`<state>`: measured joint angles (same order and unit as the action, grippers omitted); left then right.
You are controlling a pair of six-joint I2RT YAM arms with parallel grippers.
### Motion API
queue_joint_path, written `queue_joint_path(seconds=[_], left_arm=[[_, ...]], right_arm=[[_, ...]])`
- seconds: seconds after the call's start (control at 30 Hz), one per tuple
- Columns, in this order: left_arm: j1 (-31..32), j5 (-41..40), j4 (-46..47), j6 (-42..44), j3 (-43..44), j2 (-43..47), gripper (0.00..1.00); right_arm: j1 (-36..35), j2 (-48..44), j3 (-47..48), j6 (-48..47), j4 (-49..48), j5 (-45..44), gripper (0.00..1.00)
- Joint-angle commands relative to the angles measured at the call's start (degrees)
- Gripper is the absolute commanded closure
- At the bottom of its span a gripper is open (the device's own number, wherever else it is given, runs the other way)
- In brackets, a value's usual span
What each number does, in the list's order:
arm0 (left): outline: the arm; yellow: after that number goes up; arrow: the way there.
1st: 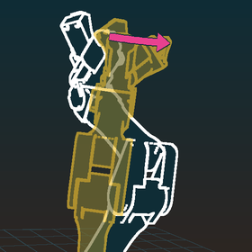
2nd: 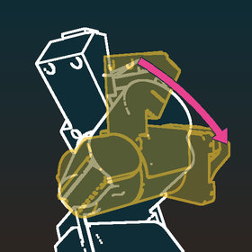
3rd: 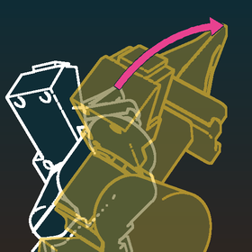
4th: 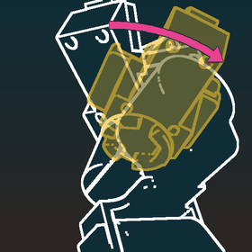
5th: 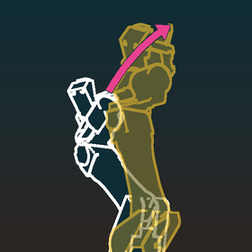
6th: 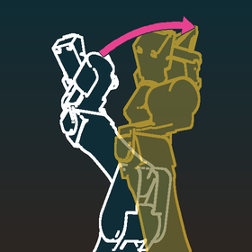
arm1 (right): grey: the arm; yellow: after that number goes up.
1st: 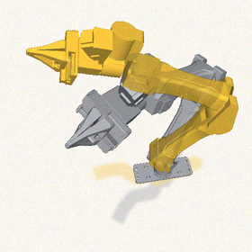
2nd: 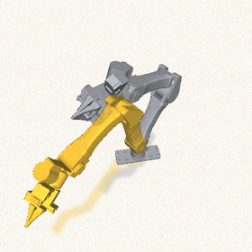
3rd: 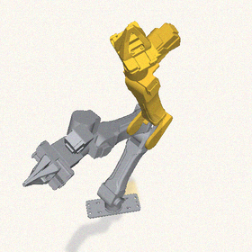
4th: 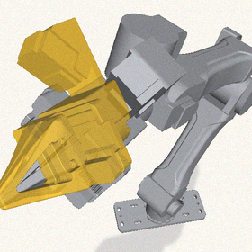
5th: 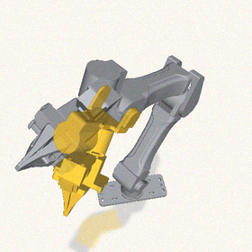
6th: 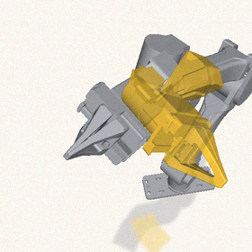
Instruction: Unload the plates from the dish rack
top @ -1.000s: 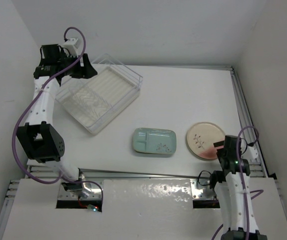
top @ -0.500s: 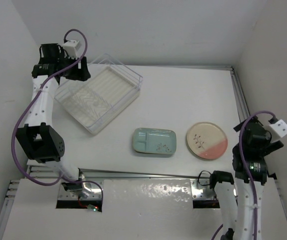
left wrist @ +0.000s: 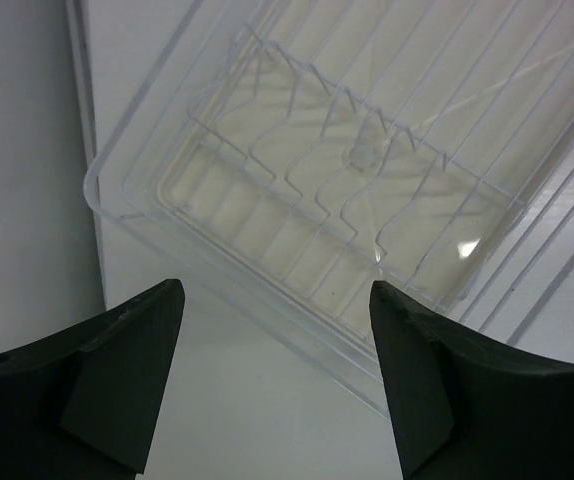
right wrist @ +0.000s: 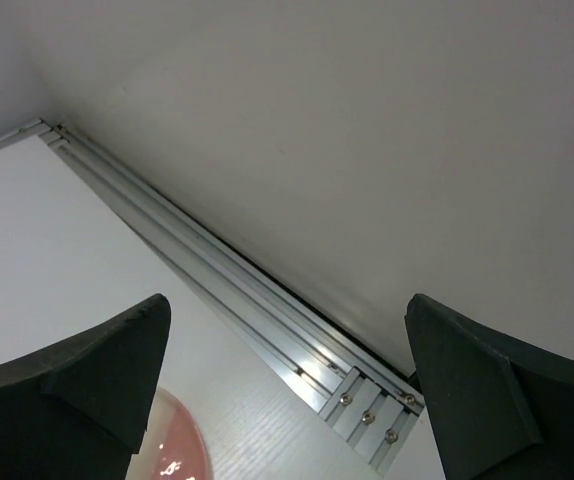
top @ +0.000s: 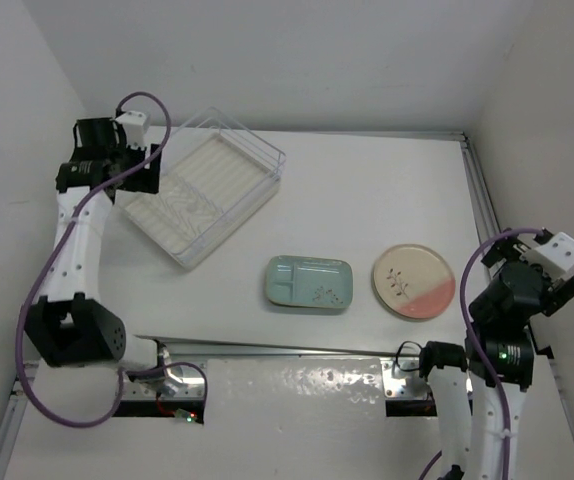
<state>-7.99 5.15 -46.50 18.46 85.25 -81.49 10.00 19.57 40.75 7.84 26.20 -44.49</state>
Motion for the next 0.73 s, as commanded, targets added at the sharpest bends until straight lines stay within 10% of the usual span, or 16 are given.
queue_joint_path(seconds=[0.0,0.7], left_arm=[[-0.27,-0.76,7.37,-3.33,-4.98,8.35,0.27],[-0.19,-4.8,11.87,-13.09,-18.46,25.95,0.24]], right_arm=[[0.02,-0.85,-0.94,-3.52,-1.41,2.82,0.01],[0.11,-0.68,-2.52,-8.71,-4.22,8.54,0.01]])
